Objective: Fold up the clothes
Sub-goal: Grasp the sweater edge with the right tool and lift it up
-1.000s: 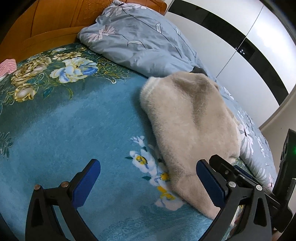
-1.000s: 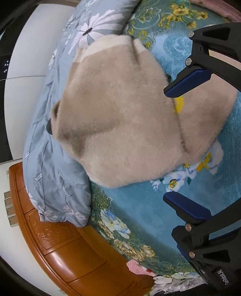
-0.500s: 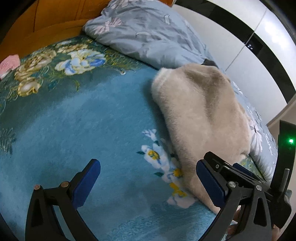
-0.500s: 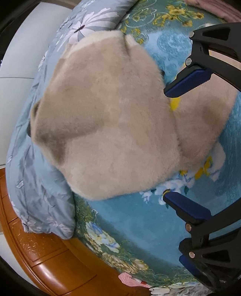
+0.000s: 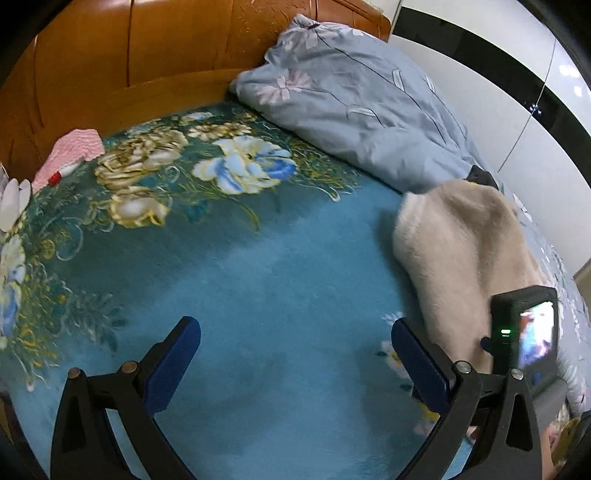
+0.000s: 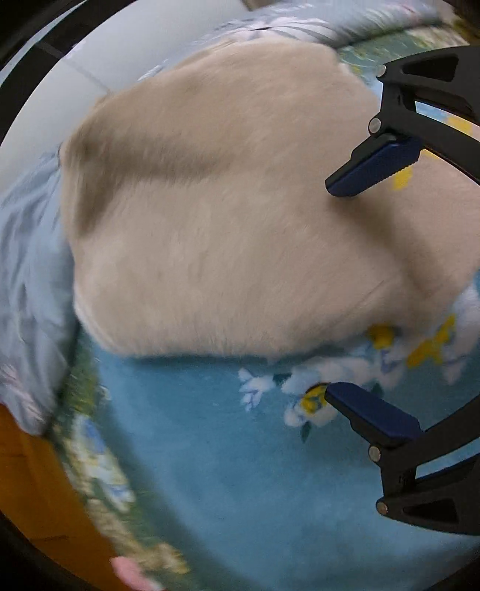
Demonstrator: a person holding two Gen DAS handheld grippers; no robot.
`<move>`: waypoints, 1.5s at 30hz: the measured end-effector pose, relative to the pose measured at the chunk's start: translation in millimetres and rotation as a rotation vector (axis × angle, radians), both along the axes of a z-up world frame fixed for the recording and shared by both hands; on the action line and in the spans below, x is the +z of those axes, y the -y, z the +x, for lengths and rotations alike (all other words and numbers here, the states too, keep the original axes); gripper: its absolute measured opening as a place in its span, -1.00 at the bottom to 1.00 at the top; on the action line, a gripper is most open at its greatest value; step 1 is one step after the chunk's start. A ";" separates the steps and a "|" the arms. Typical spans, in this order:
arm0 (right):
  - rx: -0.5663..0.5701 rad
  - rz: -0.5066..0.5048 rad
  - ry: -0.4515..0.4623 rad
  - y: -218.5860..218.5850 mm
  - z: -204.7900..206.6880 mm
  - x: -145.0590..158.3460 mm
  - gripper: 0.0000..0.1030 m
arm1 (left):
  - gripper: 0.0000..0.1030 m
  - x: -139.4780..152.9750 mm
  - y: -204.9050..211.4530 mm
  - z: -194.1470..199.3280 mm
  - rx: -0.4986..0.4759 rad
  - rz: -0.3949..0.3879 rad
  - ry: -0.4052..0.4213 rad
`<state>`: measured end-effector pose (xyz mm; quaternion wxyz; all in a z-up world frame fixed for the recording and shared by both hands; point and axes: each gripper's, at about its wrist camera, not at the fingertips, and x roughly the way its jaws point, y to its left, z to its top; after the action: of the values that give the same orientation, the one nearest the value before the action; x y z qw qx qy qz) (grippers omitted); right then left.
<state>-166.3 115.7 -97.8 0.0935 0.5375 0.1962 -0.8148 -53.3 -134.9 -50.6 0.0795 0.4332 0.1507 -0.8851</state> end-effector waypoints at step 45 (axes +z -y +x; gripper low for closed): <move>-0.204 -0.518 -0.260 -92.2 120.6 247.2 -0.64 | 1.00 15.3 66.0 55.3 0.173 0.276 -0.019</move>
<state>-45.7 207.9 149.4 0.1194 0.4039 -0.0626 -0.9048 2.0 -200.9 -35.3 0.0936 0.4171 0.3084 -0.8498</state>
